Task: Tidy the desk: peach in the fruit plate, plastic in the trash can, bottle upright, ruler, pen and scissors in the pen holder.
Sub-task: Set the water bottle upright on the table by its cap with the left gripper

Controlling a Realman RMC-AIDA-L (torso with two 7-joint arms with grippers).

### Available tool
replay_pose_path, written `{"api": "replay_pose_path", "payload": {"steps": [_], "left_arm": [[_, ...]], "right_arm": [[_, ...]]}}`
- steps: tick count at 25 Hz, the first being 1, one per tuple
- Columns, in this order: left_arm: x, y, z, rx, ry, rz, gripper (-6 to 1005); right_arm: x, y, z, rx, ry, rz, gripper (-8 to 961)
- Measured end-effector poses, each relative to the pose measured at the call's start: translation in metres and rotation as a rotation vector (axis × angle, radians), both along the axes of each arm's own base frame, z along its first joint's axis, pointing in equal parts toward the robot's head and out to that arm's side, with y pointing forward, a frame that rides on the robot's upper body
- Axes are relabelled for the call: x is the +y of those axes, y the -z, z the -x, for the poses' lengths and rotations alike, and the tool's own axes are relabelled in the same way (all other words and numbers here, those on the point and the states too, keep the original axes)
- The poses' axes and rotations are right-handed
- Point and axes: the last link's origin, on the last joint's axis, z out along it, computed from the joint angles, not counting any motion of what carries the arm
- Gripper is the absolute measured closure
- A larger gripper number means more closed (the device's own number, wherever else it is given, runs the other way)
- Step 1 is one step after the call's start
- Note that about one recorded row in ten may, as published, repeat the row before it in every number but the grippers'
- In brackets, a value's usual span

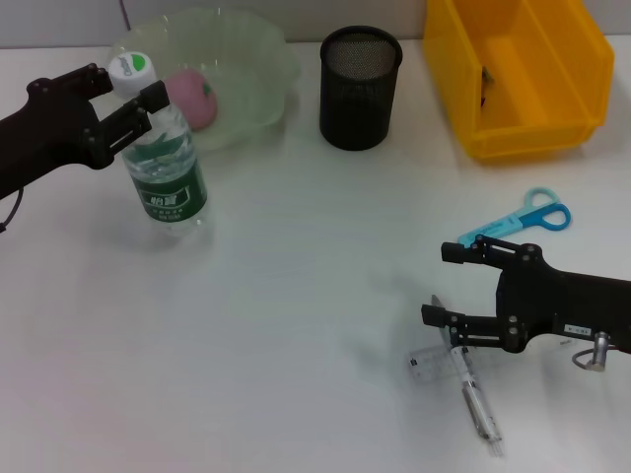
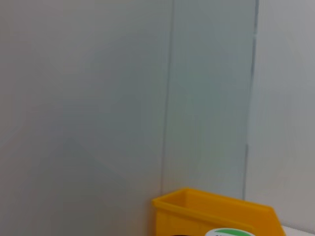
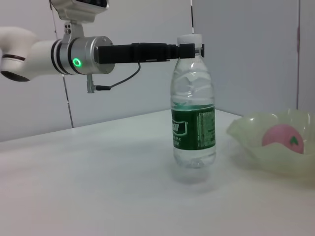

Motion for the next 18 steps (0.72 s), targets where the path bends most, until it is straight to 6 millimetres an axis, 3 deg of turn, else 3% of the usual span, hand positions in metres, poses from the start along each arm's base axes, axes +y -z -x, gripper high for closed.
{"api": "replay_pose_path", "payload": {"steps": [18], "left_arm": [[0.0042, 0.0035, 0.0091, -0.012, -0.047, -0.075, 560]], "right_arm": [[0.0083, 0.0107, 0.0017, -0.017, 0.012, -0.028, 135]]}}
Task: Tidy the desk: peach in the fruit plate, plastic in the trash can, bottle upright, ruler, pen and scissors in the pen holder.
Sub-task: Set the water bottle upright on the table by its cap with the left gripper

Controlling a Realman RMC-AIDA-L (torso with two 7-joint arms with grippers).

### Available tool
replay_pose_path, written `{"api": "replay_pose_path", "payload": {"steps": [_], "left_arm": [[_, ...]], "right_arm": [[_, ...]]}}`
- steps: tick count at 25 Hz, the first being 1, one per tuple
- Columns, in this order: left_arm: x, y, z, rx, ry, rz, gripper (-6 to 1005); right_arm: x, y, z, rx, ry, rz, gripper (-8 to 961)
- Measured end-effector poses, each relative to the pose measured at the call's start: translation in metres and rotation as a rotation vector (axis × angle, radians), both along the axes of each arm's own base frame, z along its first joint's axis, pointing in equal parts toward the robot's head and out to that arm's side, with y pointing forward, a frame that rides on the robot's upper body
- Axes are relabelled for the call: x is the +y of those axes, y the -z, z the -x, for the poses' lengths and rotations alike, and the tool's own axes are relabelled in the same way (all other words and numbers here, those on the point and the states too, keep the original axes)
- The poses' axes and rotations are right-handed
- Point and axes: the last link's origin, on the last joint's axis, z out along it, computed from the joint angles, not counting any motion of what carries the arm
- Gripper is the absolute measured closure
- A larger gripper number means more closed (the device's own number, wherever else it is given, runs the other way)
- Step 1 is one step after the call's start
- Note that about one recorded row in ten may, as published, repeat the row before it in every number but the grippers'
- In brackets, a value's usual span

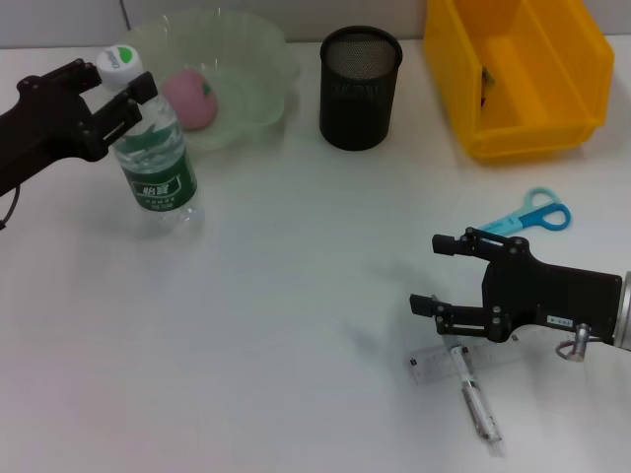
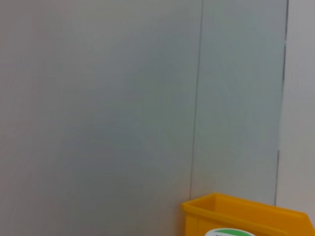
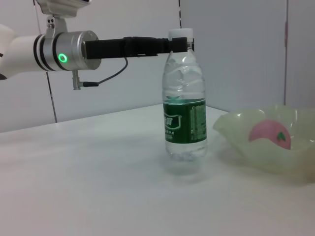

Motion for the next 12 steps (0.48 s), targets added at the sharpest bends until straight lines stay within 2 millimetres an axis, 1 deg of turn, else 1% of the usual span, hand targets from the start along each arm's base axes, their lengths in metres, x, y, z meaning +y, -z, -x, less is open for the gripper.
{"api": "replay_pose_path", "payload": {"steps": [12], "left_arm": [[0.0055, -0.0025, 0.0058, -0.013, -0.055, -0.042, 560]], "right_arm": [[0.0002, 0.001, 0.0008, 0.004, 0.0, 0.003, 135]]}}
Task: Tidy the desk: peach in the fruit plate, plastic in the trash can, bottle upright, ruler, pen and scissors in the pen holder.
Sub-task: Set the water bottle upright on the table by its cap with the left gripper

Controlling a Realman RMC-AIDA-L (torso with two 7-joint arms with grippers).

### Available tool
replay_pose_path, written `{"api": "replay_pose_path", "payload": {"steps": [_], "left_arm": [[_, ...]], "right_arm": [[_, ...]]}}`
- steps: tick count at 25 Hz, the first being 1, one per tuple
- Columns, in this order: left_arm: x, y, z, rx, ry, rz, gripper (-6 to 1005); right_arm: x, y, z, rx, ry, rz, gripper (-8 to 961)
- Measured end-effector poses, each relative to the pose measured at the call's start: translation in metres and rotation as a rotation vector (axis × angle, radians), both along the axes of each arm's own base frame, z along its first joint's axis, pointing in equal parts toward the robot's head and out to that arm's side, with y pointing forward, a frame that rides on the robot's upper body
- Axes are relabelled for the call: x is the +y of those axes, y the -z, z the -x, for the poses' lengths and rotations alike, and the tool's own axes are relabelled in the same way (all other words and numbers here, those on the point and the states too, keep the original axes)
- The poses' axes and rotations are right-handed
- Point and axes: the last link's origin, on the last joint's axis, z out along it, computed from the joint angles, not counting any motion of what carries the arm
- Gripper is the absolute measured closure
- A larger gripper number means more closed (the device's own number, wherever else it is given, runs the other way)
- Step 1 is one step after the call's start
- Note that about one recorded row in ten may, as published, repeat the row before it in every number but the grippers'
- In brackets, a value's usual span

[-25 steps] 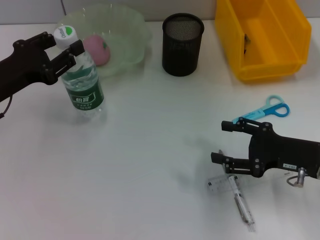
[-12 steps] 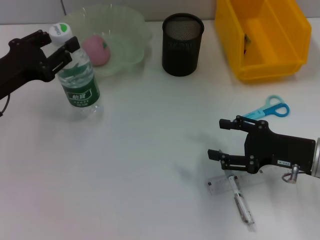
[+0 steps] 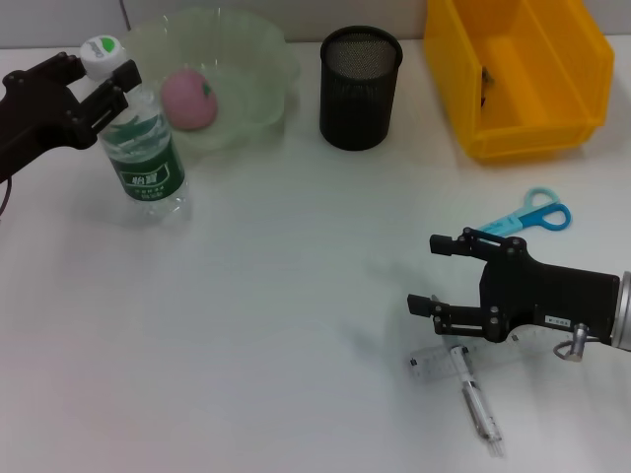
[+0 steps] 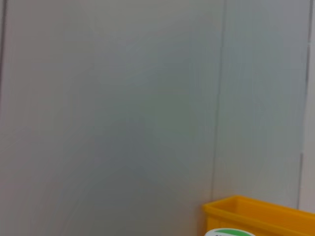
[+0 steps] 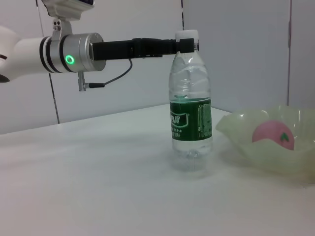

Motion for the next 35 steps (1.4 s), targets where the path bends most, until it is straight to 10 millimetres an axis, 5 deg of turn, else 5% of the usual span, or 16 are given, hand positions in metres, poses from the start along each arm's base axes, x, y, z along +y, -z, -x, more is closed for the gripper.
{"api": "replay_pose_path", "payload": {"steps": [35], "left_arm": [[0.009, 0.01, 0.016, 0.027, -0.108, -0.092, 560]], "right_arm": [[0.001, -0.002, 0.0, -0.007, -0.005, -0.002, 135]]}}
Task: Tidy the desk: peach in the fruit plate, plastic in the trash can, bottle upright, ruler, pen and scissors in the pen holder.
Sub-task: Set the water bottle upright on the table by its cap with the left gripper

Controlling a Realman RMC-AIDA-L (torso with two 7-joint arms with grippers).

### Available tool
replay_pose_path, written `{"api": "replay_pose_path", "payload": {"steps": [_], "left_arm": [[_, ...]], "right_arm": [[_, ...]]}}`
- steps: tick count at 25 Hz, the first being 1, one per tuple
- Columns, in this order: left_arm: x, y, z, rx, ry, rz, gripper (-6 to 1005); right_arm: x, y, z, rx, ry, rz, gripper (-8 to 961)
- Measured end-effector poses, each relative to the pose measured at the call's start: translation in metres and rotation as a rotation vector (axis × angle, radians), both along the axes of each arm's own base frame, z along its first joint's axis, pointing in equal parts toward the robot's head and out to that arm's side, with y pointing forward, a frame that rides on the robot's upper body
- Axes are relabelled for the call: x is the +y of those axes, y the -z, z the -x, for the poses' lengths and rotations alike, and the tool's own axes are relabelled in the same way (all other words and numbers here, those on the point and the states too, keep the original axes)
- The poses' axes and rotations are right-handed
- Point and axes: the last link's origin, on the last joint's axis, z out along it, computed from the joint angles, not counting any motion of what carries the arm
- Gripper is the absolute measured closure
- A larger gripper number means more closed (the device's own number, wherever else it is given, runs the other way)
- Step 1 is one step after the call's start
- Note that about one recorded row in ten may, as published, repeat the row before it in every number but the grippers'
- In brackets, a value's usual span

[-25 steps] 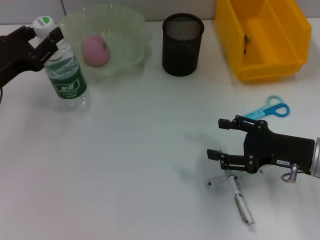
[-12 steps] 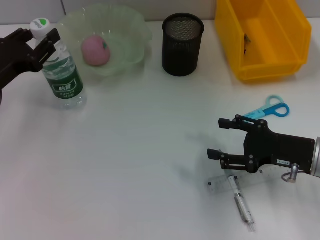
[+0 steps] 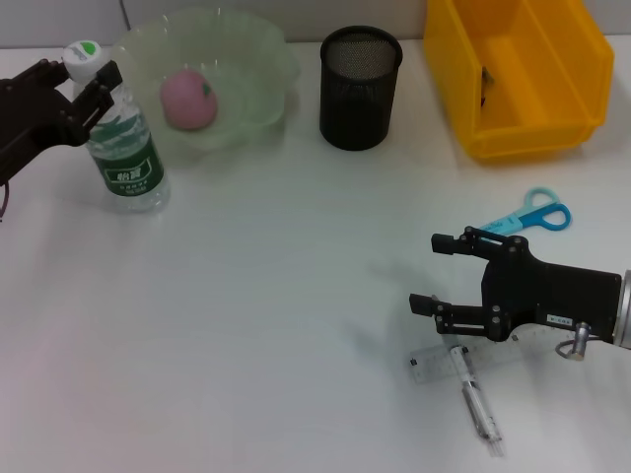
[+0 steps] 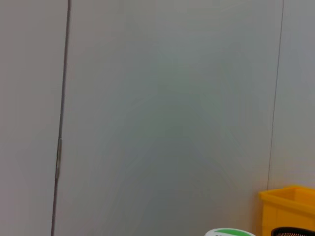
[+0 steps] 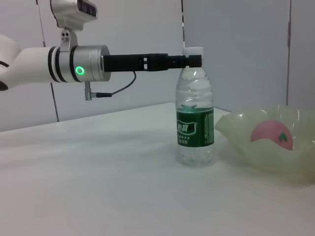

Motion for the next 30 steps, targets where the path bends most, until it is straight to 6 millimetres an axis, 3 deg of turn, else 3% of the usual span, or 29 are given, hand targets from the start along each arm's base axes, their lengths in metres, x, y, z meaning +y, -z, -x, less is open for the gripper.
{"api": "replay_pose_path", "payload": {"steps": [30], "left_arm": [[0.0011, 0.0021, 0.0, 0.014, 0.001, -0.002, 559]], "right_arm": [[-0.0005, 0.0006, 0.0, 0.003, 0.003, 0.001, 136]]}}
